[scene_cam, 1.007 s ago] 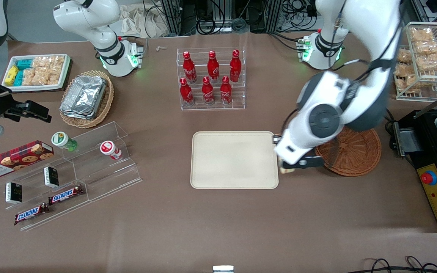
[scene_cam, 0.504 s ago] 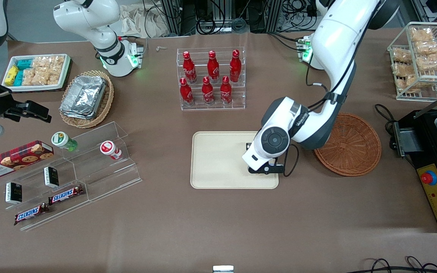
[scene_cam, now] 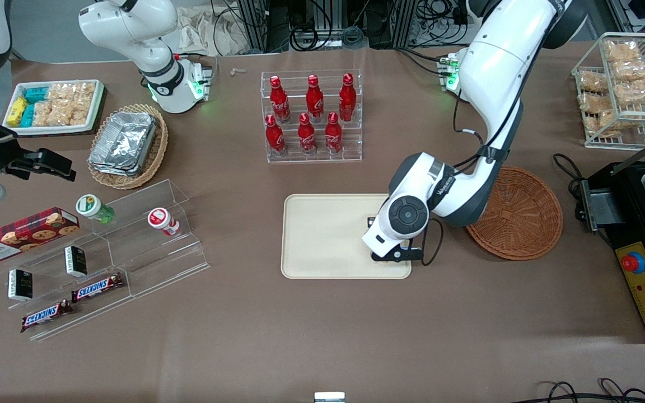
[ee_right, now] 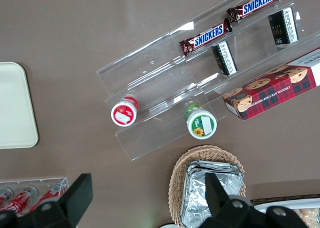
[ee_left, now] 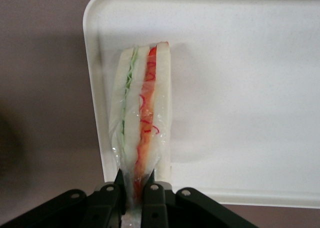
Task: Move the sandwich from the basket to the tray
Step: 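Lower the sandwich onto the tray and open the left gripper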
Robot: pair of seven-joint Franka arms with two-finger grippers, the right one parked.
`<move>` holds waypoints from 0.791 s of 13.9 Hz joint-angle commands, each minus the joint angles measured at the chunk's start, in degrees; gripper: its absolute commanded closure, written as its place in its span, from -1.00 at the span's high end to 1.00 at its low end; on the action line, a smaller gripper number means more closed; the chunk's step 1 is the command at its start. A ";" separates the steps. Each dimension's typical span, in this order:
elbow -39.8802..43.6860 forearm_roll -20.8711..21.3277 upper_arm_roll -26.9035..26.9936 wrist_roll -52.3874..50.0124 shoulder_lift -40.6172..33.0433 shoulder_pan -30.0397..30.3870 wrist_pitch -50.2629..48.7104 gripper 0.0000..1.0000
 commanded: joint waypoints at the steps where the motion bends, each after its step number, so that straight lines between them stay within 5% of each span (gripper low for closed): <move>1: -0.44 0.81 -0.26 -1.00 0.05 0.29 1.25 -0.88; 2: -0.44 0.73 -0.26 -1.18 -0.03 0.90 1.17 -0.67; 3: -0.53 0.64 -0.26 -1.18 0.05 2.12 1.17 -0.25; 5: -0.44 0.55 -0.26 -1.18 -0.04 2.40 0.99 0.95; 11: 0.26 0.02 -0.17 -3.12 -3.54 2.66 0.29 0.98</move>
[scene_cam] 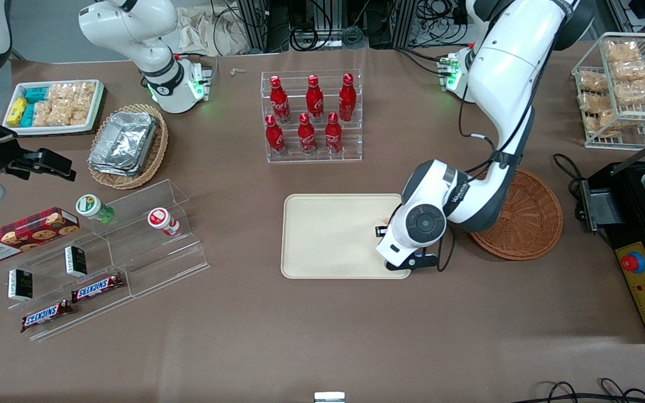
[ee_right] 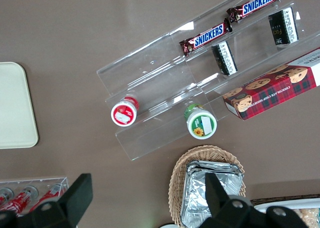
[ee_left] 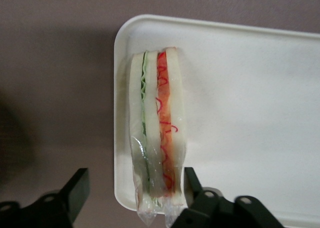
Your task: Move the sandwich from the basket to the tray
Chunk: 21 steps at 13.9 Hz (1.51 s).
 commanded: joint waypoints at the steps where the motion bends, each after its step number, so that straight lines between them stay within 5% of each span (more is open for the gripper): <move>1: -0.10 -0.22 1.19 -0.78 -4.60 0.24 -0.42 0.98; 9: 0.78 -0.40 12.70 12.57 -21.47 0.16 -15.97 0.98; 18: 4.03 -1.54 23.51 22.60 -26.58 0.16 -22.83 0.97; 21: 4.47 -5.83 28.42 21.64 -26.67 0.07 -23.09 1.00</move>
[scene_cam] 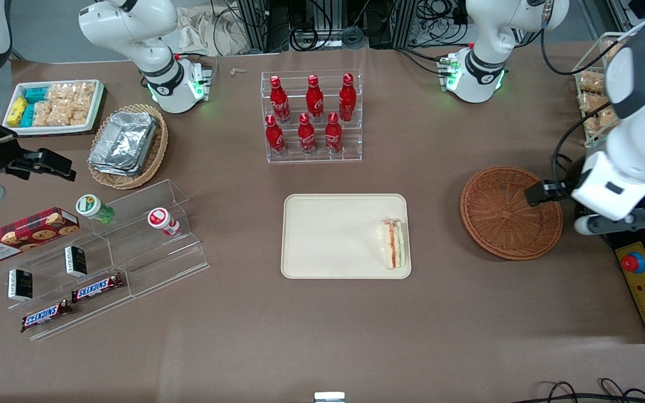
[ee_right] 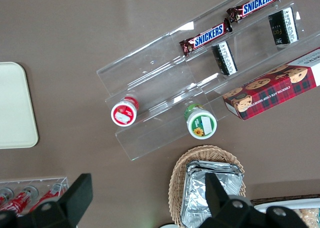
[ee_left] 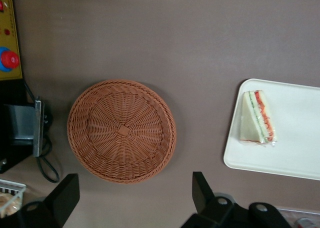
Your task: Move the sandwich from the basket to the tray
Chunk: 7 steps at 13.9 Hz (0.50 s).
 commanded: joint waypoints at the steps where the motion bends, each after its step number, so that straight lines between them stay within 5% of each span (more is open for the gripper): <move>1: 2.13 -3.32 3.88 0.36 -0.09 -0.35 -1.97 1.00; 7: 2.94 -3.07 4.33 0.98 0.52 -0.44 -2.50 1.00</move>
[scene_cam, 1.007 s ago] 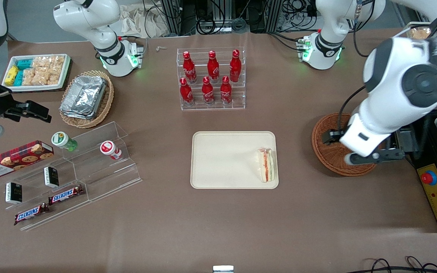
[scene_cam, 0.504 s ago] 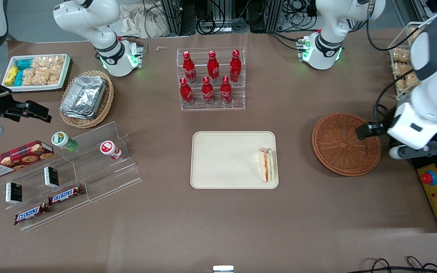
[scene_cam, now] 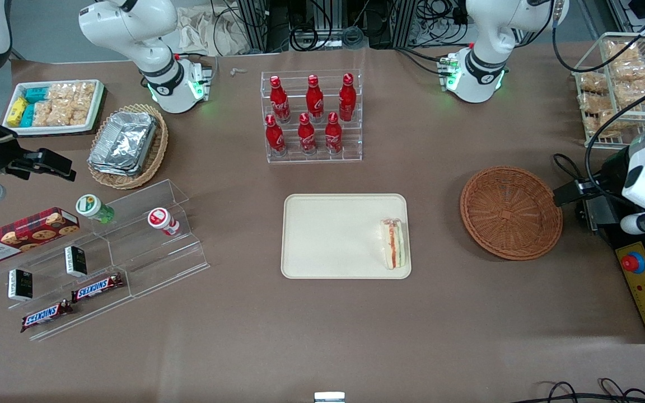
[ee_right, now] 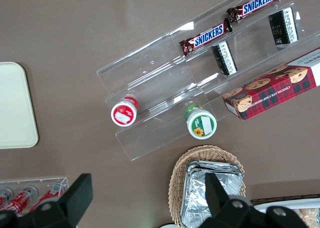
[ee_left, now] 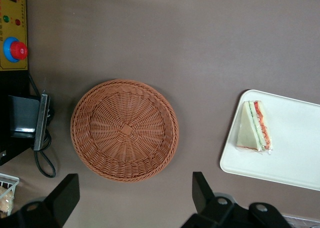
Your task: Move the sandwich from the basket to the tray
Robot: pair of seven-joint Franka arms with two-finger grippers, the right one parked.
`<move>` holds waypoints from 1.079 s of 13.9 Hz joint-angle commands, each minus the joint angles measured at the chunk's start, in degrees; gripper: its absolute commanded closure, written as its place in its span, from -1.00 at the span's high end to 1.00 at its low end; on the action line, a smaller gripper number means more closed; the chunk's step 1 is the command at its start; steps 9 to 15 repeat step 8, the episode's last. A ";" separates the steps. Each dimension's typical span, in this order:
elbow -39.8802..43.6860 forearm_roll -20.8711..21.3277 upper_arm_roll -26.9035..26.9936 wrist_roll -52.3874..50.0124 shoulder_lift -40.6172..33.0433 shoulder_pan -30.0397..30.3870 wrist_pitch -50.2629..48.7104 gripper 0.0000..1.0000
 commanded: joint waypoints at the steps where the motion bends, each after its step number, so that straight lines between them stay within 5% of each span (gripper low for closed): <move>1: 1.78 -0.68 0.31 0.82 0.65 -0.18 -1.49 1.00; 15: 1.78 -0.24 0.40 6.44 0.65 -0.18 -2.72 1.00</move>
